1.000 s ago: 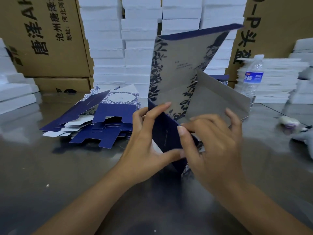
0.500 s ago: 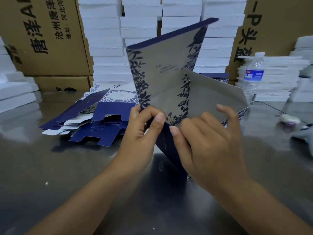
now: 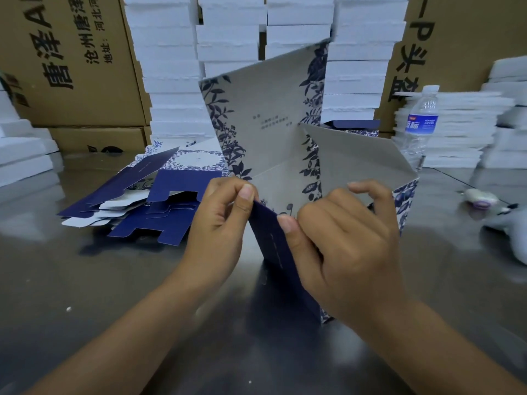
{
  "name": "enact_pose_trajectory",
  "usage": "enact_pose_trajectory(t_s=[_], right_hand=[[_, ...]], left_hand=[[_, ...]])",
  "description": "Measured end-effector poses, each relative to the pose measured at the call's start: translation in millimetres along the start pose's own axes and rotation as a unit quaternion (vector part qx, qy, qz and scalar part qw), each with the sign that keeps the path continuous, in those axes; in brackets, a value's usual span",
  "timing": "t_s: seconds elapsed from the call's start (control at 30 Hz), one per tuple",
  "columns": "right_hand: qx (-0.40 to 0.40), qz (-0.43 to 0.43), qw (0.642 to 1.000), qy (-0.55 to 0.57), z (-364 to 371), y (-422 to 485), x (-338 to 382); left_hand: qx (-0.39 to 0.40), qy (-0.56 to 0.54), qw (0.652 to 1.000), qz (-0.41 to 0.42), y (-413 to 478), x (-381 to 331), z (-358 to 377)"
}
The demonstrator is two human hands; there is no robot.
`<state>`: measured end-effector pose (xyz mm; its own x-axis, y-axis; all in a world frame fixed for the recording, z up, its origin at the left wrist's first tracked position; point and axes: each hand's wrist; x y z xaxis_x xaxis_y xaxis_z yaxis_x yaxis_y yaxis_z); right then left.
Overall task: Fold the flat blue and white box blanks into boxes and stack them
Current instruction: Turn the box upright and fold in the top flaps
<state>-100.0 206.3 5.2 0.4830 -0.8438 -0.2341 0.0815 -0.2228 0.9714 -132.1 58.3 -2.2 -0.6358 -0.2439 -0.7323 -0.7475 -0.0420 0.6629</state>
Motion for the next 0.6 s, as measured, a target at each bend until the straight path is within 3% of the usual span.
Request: enact_pose_trajectory(t_s=[0.37, 0.6], right_hand=[[-0.013, 0.009, 0.999, 0.049, -2.2, 0.9, -0.7], [-0.023, 0.022, 0.998, 0.055, -2.4, 3.5, -3.0]], left_hand=[[-0.05, 0.022, 0.998, 0.027, 3.2, 7.2, -4.4], [-0.059, -0.007, 0.998, -0.008, 4.9, 5.1, -6.1]])
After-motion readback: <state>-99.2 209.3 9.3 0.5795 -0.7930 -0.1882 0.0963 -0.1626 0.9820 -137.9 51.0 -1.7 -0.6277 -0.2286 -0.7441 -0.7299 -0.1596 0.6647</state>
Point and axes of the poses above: each hand's wrist, its own y-axis towards the middle knuckle, its own z-axis out of the palm, x = y × z, and after that the axes turned 3 degrees about -x, right-handed
